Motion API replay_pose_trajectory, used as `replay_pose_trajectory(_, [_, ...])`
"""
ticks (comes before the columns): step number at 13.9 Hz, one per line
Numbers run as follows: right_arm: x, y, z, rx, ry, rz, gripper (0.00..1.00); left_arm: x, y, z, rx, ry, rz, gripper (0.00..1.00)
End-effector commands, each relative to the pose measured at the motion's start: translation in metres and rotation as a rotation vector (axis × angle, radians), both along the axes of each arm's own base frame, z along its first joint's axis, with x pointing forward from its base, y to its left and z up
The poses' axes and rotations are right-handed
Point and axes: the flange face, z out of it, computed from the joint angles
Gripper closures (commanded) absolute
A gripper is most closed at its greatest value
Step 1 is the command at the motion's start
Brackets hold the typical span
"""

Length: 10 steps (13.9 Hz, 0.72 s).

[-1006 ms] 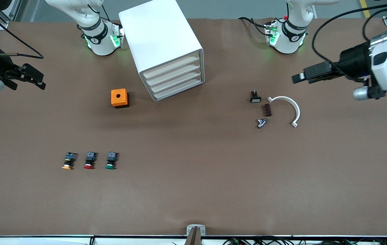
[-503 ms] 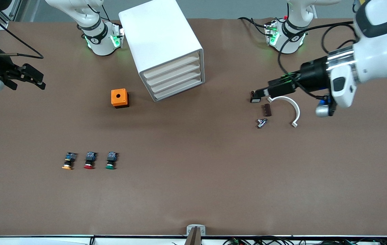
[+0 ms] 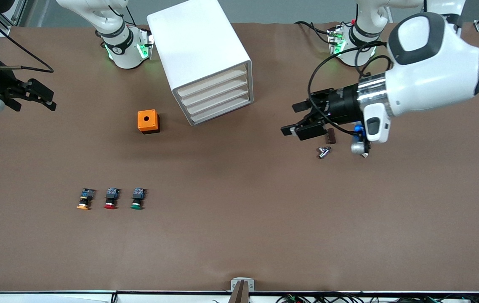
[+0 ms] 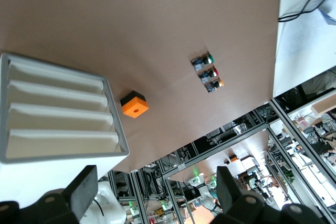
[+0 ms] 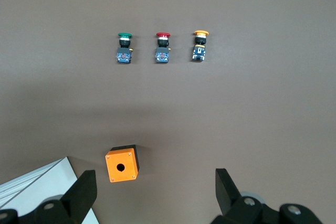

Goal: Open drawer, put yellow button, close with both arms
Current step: 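Move the left gripper toward the white cabinet's drawer handle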

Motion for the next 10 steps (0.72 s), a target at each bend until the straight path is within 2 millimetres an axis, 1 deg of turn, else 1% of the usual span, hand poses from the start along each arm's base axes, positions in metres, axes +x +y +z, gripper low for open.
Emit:
replay_pose_trajectory(1, [-0.009,-0.004,0.003,-0.009,-0.004,-0.006,0.00,-0.003,-0.032,0.001,-0.018,0.073,-0.001,0.01])
replay_pose_trajectory(2, [-0.009,-0.004,0.003,-0.009,-0.004,-0.006,0.00,-0.004,-0.040,-0.009,-0.003,0.114,0.006,0.01])
replay_pose_trajectory(3, [-0.009,-0.004,0.003,-0.009,-0.004,-0.006,0.00,-0.007,-0.052,-0.023,0.014,0.156,0.001,0.01])
replay_pose_trajectory(4, [-0.009,-0.004,0.003,-0.009,-0.004,-0.006,0.00,-0.008,-0.060,-0.036,0.028,0.196,0.004,0.01])
replay_pose_trajectory(5, [-0.009,-0.004,0.003,-0.009,-0.004,-0.006,0.00,-0.006,-0.063,-0.052,0.043,0.243,0.006,0.01])
replay_pose_trajectory(7, [-0.009,-0.004,0.003,-0.010,-0.004,-0.005,0.00,-0.015,-0.083,-0.083,0.079,0.344,-0.029,0.01])
replay_pose_trajectory(8, [-0.009,-0.004,0.003,-0.010,-0.004,-0.005,0.00,-0.016,-0.087,-0.099,0.103,0.412,-0.026,0.01])
replay_pose_trajectory(10, [-0.009,-0.005,0.003,-0.009,-0.004,-0.006,0.00,-0.029,-0.103,-0.128,0.196,0.549,-0.045,0.01])
